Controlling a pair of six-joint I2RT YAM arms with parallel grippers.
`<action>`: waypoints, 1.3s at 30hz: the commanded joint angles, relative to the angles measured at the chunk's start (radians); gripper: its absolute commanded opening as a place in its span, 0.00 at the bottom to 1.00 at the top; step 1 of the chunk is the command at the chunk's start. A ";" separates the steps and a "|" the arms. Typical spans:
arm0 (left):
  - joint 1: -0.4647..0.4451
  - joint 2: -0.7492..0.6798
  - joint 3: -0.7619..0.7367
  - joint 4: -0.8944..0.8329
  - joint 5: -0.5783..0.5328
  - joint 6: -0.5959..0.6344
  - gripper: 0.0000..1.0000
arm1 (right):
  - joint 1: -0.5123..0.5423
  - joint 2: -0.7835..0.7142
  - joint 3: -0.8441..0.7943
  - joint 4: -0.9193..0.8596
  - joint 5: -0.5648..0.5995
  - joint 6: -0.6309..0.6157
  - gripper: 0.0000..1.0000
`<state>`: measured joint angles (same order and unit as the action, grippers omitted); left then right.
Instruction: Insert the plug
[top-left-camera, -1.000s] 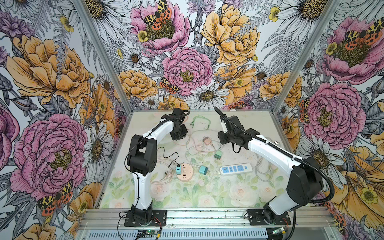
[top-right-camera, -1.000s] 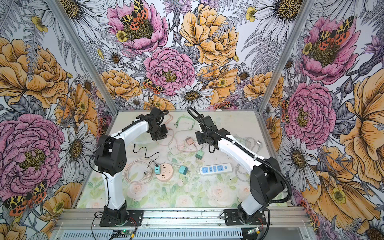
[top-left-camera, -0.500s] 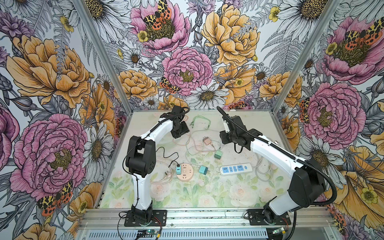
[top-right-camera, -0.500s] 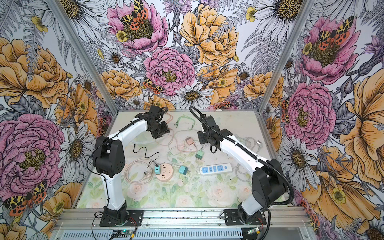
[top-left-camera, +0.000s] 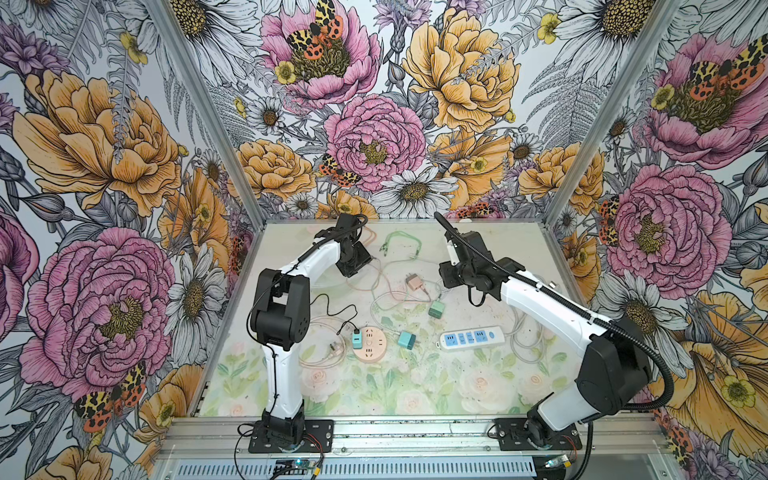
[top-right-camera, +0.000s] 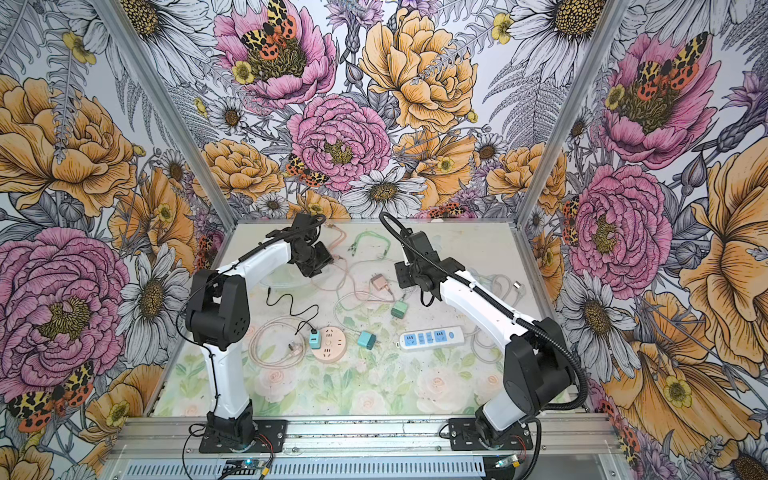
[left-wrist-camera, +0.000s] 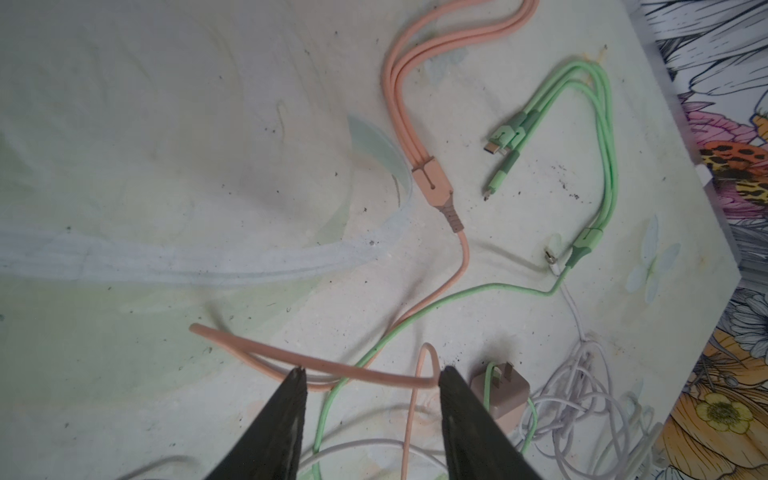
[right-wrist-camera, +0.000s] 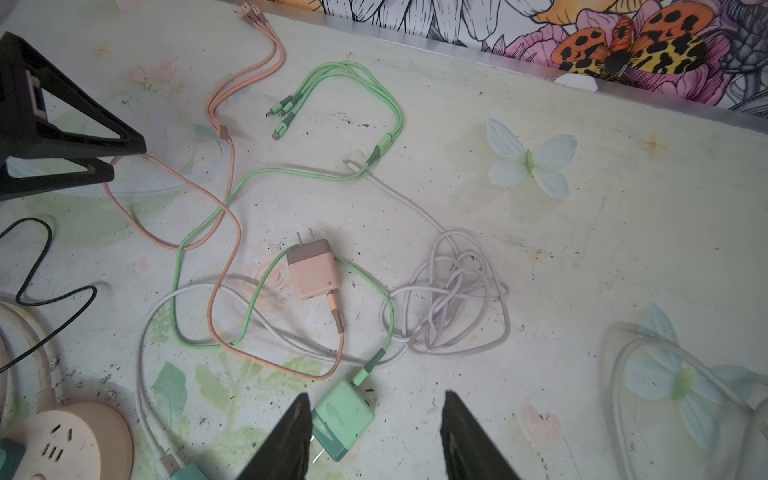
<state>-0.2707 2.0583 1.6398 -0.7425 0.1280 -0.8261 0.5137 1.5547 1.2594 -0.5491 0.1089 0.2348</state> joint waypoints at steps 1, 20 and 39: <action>0.004 0.048 -0.006 0.026 0.042 -0.030 0.49 | -0.004 -0.018 -0.007 0.003 0.011 0.002 0.52; -0.053 -0.018 0.000 0.042 0.107 0.041 0.02 | -0.005 -0.035 -0.028 0.005 0.029 -0.010 0.53; -0.172 -0.076 -0.038 -0.101 0.115 0.326 0.43 | 0.004 0.035 -0.062 0.003 -0.146 0.026 0.51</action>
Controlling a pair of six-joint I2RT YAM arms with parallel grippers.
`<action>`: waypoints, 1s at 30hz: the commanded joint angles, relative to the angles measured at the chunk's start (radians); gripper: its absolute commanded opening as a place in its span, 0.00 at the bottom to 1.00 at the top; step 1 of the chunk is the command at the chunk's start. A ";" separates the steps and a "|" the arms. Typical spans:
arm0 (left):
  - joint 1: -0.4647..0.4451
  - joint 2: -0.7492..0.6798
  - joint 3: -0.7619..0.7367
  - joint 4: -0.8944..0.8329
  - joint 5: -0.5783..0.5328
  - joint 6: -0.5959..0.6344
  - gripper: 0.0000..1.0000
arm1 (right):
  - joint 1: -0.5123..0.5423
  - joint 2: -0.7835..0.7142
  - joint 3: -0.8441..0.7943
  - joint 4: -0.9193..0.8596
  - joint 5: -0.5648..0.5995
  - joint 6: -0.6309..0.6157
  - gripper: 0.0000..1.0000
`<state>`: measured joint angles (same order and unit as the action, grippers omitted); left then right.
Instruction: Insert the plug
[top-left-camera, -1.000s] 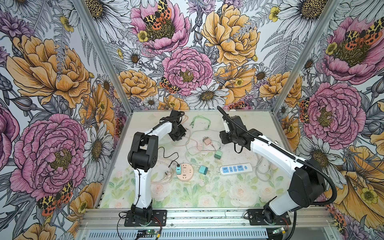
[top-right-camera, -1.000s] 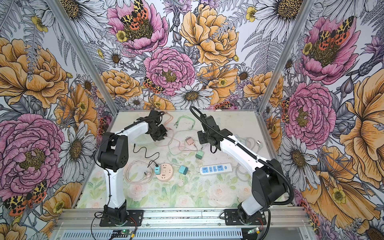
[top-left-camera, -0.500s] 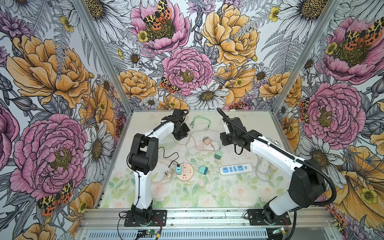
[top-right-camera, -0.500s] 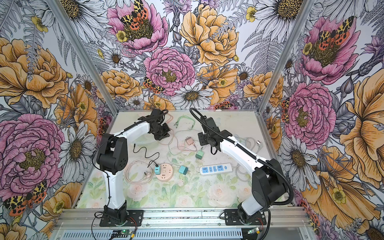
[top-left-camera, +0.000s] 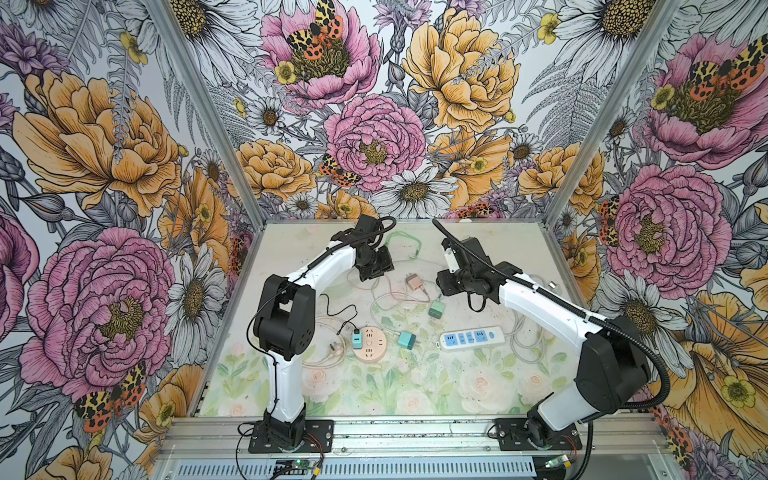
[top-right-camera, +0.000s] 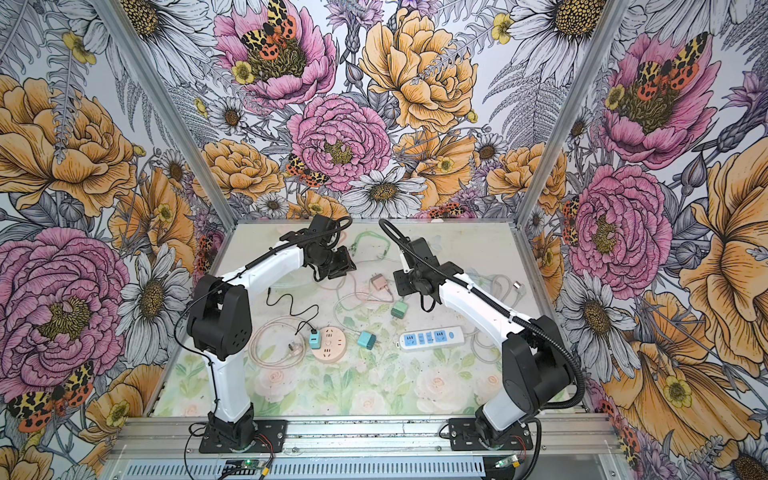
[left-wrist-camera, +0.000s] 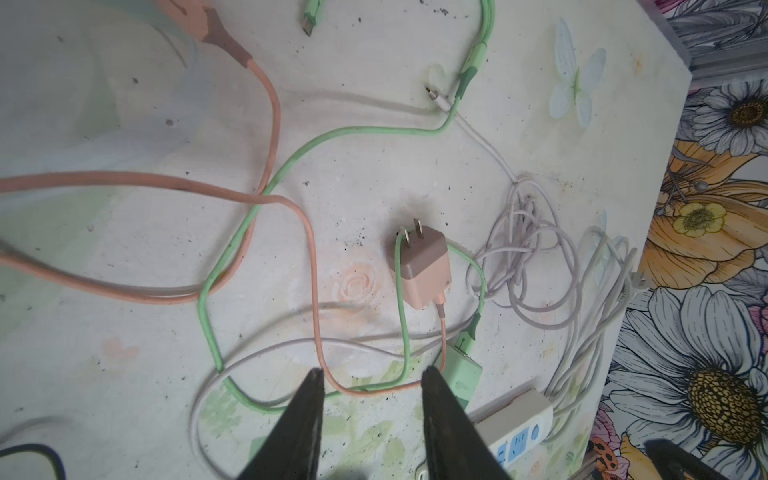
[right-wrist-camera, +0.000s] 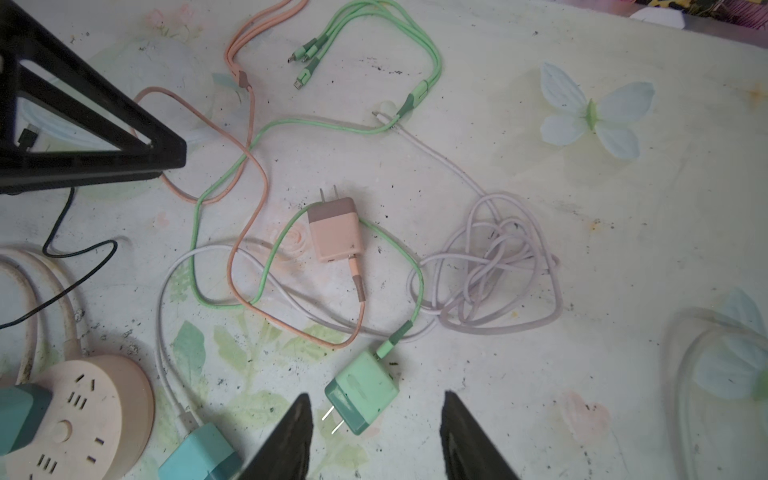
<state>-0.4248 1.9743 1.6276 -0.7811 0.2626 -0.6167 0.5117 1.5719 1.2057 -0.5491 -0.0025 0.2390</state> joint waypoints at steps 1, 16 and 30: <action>-0.027 0.020 -0.022 -0.071 -0.020 0.142 0.44 | 0.006 0.028 -0.008 0.003 -0.034 0.026 0.51; -0.019 0.045 -0.067 -0.150 -0.123 0.275 0.46 | 0.087 0.077 -0.025 0.004 -0.107 0.006 0.38; 0.024 -0.072 -0.156 -0.096 -0.036 0.250 0.46 | 0.188 0.277 0.096 0.050 -0.003 -0.101 0.46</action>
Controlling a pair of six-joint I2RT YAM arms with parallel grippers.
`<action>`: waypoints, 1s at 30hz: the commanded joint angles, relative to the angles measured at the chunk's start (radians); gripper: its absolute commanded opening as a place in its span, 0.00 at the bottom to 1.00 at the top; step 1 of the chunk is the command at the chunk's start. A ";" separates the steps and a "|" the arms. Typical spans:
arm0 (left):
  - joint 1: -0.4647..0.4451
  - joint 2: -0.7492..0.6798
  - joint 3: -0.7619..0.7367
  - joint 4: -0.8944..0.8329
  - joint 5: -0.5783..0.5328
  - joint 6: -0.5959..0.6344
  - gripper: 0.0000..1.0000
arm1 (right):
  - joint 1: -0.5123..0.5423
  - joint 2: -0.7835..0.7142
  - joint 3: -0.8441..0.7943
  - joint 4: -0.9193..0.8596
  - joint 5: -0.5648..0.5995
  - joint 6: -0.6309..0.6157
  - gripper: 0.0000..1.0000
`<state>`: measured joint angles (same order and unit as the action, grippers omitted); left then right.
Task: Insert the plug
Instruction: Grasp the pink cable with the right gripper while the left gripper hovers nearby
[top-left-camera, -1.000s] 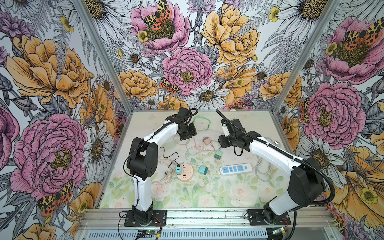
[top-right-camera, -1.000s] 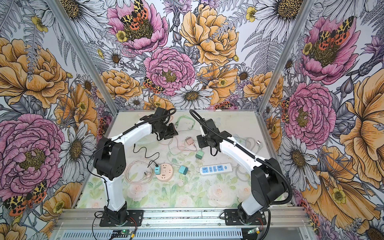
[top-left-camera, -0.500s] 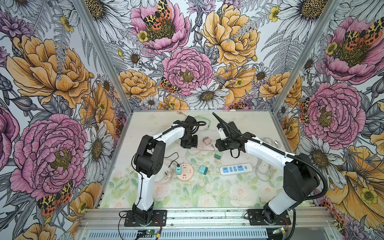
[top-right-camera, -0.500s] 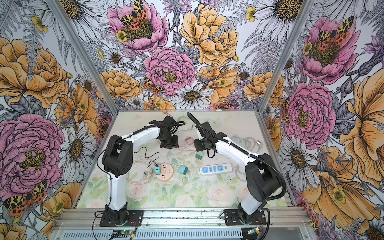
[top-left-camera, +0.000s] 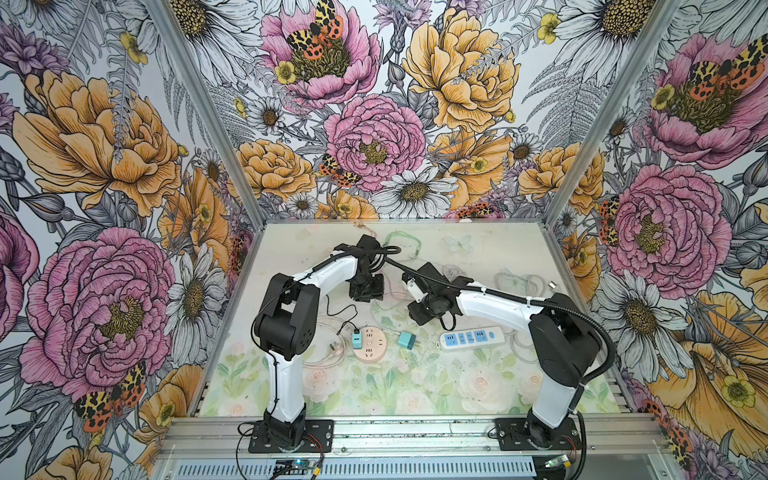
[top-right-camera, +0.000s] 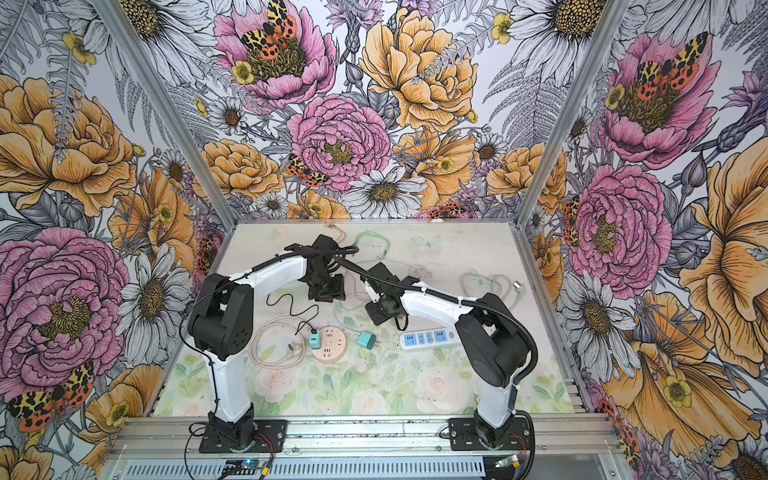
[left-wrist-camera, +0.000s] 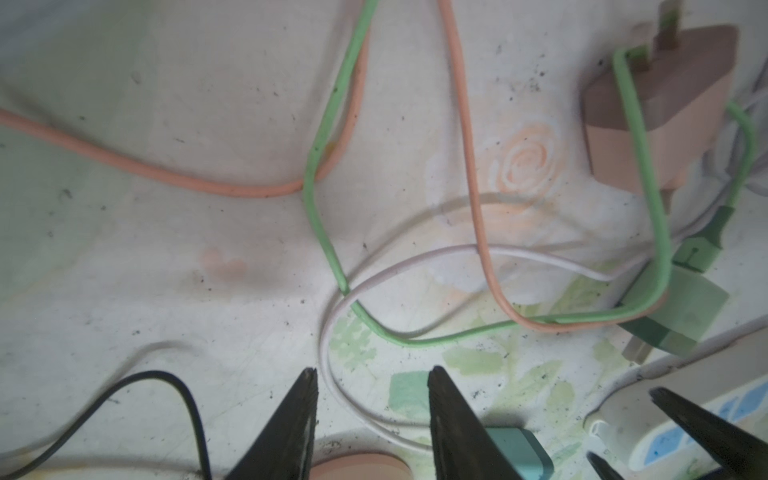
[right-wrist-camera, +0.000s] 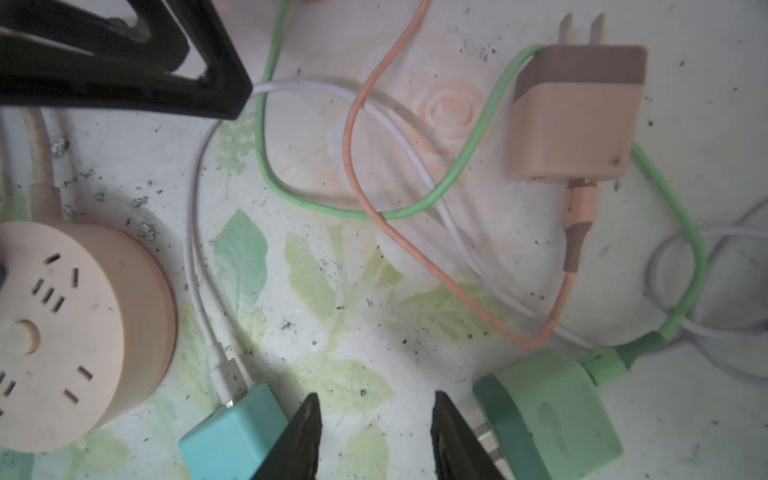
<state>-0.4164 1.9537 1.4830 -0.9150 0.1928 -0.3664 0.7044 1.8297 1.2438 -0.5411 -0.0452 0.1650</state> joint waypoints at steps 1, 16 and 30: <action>0.017 -0.059 -0.016 0.040 0.034 0.000 0.46 | -0.005 0.033 0.071 0.049 0.041 -0.028 0.46; 0.081 -0.177 -0.124 0.085 0.069 -0.017 0.46 | -0.005 0.137 0.117 0.080 0.061 -0.157 0.47; 0.119 -0.214 -0.168 0.107 0.086 -0.043 0.45 | -0.010 0.168 0.117 0.127 0.182 -0.202 0.21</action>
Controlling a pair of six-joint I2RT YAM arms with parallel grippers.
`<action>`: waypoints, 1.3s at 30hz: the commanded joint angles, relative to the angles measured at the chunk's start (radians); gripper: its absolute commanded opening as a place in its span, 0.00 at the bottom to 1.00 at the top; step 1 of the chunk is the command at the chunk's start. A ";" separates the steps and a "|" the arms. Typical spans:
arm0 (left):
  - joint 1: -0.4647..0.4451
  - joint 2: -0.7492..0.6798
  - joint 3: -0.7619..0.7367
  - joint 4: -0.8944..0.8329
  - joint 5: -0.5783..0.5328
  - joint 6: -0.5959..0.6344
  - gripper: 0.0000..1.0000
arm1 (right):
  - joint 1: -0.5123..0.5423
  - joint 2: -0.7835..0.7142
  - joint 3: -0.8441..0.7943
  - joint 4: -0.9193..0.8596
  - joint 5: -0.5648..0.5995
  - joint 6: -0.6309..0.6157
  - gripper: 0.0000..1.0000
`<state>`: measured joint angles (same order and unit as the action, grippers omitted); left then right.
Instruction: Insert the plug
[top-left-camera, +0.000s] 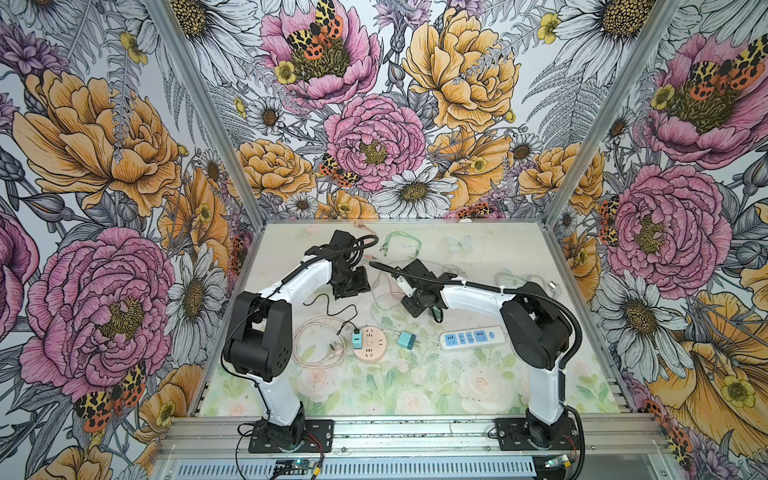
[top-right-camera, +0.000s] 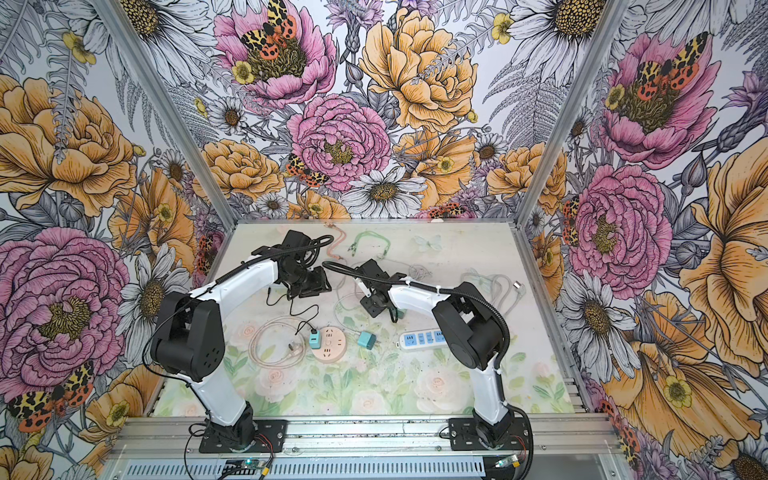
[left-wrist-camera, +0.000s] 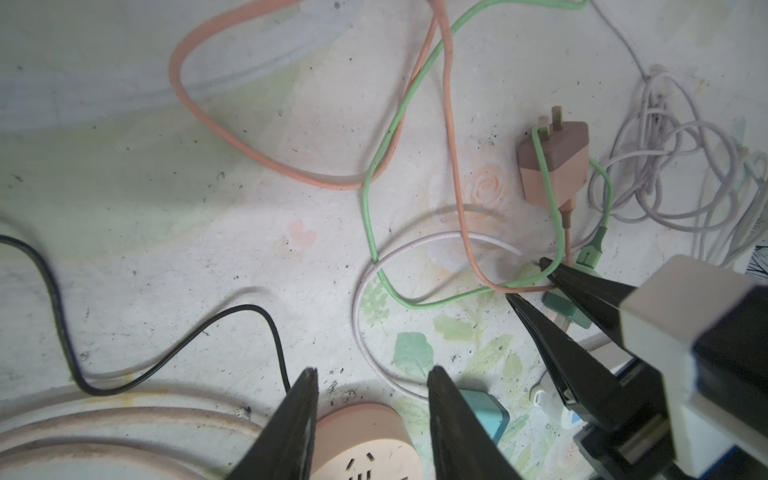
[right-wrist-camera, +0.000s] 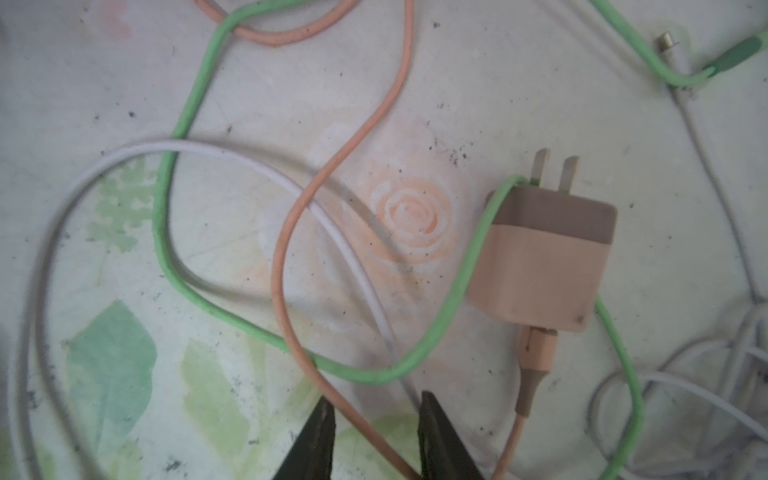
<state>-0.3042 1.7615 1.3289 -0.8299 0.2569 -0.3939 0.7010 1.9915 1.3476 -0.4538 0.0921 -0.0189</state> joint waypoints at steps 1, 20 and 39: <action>0.007 -0.023 -0.015 0.023 0.020 -0.016 0.45 | -0.006 -0.001 0.007 0.043 0.045 -0.019 0.16; 0.011 -0.057 -0.037 0.034 0.024 -0.020 0.45 | -0.021 -0.274 -0.073 0.043 0.036 0.011 0.00; -0.271 -0.022 0.093 0.123 -0.004 0.206 0.46 | -0.156 -0.410 -0.006 -0.003 -0.032 0.139 0.00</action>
<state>-0.5209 1.7046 1.3689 -0.7631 0.2779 -0.2768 0.5568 1.5909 1.3273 -0.4446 0.0921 0.0677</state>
